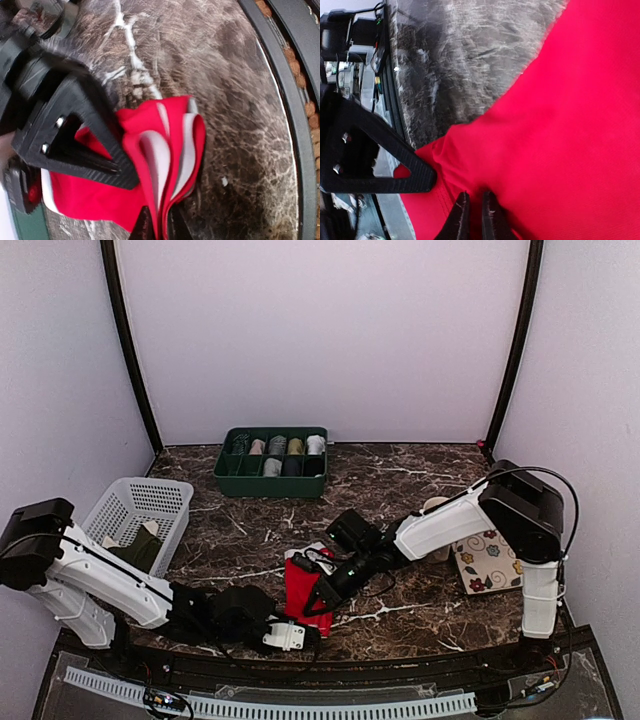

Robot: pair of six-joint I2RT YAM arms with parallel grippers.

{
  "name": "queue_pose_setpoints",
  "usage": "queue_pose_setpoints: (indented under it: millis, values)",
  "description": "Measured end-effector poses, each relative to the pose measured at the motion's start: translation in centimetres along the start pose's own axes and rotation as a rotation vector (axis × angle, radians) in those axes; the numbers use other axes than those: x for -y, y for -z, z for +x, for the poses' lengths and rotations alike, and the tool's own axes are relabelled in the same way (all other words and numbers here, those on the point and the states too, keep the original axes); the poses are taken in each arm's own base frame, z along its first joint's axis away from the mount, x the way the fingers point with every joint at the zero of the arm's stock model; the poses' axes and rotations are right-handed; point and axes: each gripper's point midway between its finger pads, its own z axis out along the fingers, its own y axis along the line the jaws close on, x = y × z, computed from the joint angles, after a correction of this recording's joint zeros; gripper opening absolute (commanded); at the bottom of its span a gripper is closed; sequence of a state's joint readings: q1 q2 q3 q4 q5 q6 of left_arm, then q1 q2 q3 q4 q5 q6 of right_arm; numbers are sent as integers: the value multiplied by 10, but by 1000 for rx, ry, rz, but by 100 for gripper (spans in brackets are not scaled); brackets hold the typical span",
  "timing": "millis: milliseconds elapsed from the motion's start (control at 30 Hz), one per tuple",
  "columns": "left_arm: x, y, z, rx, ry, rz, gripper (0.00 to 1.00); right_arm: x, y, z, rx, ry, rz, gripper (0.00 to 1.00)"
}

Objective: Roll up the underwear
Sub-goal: Pick up the underwear from the center of the board, then roll the underwear at the center of the board.

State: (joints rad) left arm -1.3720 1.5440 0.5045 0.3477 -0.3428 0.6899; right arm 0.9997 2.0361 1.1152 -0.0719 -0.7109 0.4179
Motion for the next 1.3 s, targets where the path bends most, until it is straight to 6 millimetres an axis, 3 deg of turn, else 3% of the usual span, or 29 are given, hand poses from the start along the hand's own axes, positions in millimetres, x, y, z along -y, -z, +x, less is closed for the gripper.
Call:
queue_pose_setpoints:
  millis: [200, 367, 533, 700, 800, 967, 1167, 1300]
  values:
    - [-17, 15, 0, 73, 244, 143, 1, -4, 11, -5, 48, 47, 52, 30]
    - [-19, 21, -5, 116, 385, 321, 0, 3, 36, 4, 120, 71, 156, 36]
    - [-23, 19, -9, 149, 545, 519, 0, 5, 61, 16, 200, 141, 249, 47]
    - [-34, 12, -3, 177, 733, 693, 0, -26, 83, 22, 308, 325, 306, 52]
    - [-40, 2, -3, 176, 812, 781, 0, -44, 84, 23, 341, 425, 325, 53]
    - [-38, -13, -5, 147, 904, 916, 0, -58, 71, 30, 336, 570, 388, 55]
    - [-29, -19, -4, 117, 972, 1011, 0, -64, 52, 26, 305, 700, 463, 56]
    - [-27, -19, -3, 114, 999, 1043, 1, -57, 44, 24, 282, 758, 510, 57]
